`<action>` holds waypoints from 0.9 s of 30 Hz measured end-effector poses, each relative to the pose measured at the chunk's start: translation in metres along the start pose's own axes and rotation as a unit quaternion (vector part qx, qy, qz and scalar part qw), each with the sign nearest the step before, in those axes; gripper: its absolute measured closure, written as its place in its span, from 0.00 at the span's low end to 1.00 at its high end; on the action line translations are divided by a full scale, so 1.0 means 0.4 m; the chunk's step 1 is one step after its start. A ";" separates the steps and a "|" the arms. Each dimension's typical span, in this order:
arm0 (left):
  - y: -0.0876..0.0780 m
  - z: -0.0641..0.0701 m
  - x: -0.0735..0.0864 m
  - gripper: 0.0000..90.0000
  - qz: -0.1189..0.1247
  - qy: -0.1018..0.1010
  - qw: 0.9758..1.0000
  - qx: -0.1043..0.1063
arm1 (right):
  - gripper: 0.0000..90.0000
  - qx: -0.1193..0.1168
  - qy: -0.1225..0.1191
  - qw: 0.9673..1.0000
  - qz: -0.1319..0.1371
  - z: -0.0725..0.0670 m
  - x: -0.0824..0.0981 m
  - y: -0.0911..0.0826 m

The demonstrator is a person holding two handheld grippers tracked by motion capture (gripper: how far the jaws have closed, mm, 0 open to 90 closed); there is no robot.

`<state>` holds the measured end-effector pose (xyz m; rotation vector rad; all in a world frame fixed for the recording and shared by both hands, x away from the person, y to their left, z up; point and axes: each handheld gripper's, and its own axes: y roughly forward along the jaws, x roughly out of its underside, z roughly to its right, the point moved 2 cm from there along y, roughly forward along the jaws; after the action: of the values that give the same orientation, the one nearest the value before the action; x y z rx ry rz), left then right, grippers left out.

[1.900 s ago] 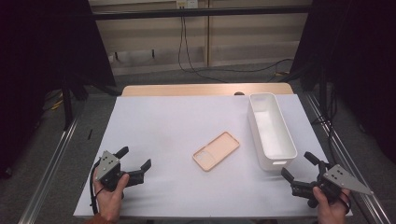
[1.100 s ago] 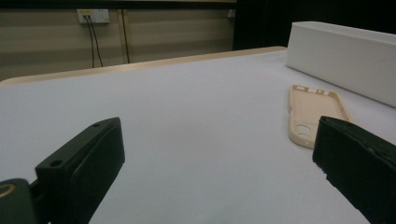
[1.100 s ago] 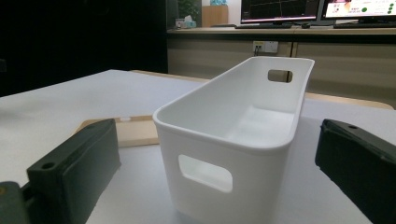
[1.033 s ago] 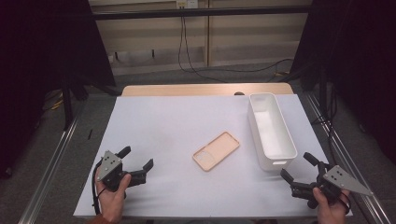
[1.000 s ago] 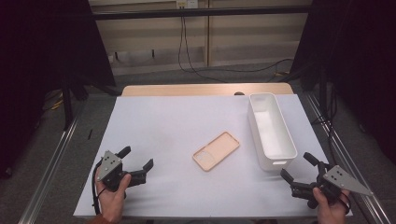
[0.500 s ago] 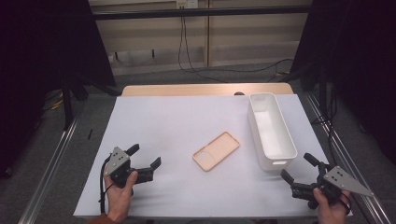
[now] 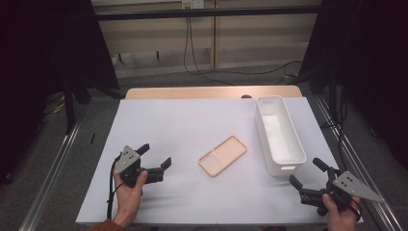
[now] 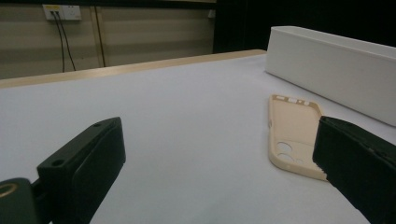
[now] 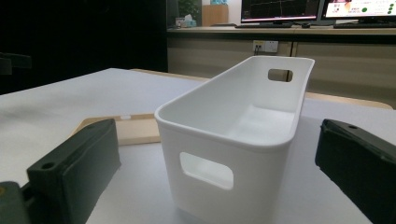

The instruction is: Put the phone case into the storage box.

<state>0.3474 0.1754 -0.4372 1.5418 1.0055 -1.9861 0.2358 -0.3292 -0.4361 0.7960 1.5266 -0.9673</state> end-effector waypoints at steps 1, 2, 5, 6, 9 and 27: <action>0.003 0.000 -0.002 0.03 0.000 0.001 1.000 0.001 | 0.00 0.000 0.001 1.000 0.000 0.000 0.000 0.000; 0.007 0.001 -0.004 0.03 -0.002 0.003 1.000 0.003 | 0.00 0.000 0.000 1.000 0.000 0.000 0.000 0.000; 0.023 0.005 -0.013 0.03 -0.001 0.009 1.000 0.006 | 0.00 -0.001 0.000 1.000 0.000 -0.001 0.000 0.001; 0.029 0.008 -0.015 0.03 -0.001 0.010 1.000 0.007 | 0.00 -0.002 0.000 1.000 0.000 -0.001 0.000 0.001; 0.044 0.016 -0.022 0.03 -0.001 0.011 1.000 0.012 | 0.00 -0.001 0.000 1.000 -0.001 -0.001 0.000 0.001; 0.118 0.031 -0.052 0.03 -0.013 0.029 0.999 0.019 | 0.00 -0.002 -0.001 1.000 0.000 -0.001 0.000 0.001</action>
<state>0.3791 0.1333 -0.4292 1.6239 1.0210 -1.9993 0.2360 -0.3286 -0.4362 0.7908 1.5271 -0.9646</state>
